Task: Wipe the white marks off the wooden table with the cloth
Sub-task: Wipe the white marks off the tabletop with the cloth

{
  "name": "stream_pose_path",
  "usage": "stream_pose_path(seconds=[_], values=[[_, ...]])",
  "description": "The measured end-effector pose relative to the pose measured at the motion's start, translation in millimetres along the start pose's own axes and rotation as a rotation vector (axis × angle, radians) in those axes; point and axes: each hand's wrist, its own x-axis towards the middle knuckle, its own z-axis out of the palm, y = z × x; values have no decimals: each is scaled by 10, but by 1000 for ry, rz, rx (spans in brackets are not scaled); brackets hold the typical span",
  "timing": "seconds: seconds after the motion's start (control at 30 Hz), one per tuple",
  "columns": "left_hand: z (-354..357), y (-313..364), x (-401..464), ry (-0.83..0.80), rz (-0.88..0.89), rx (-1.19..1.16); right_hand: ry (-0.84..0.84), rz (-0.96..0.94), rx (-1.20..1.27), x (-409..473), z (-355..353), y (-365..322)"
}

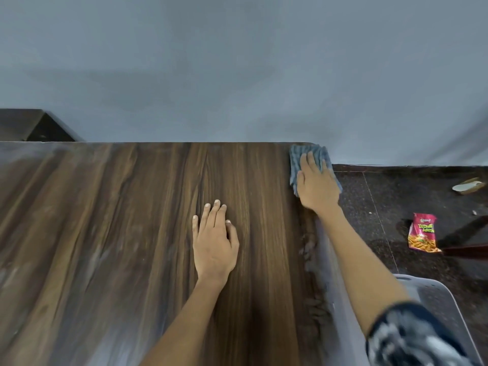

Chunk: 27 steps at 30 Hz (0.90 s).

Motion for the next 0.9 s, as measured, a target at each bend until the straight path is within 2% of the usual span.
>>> stream_pose_path(seconds=[0.07, 0.17, 0.27, 0.33, 0.4, 0.5, 0.7, 0.8, 0.9], values=[[-26, -3, -25, -12, 10, -3, -31, 10, 17, 258, -44, -129], [-49, -8, -70, -29, 21, -4, -37, -114, -5, 283, 14, -491], [-71, -12, -124, -40, 25, -16, -11, -316, 42, -284, 165, -803], [-82, -42, -170, -54, 29, -30, -49, -384, 71, -866, 258, -835], [-97, -74, -244, -59, 36, -40, -63, -354, 80, -1450, 276, -693], [-117, -112, -370, -63, 51, -48, -4, -184, 95, -1903, 232, -333], [-205, -179, -711, -87, 62, -28, 4, 120, 67, -1107, 71, -96], [-247, -267, -972, -96, 78, -31, -37, 77, 59, -804, 47, -212], [-297, -329, -1157, -110, 77, -42, -48, -132, 22, -935, 130, -408]])
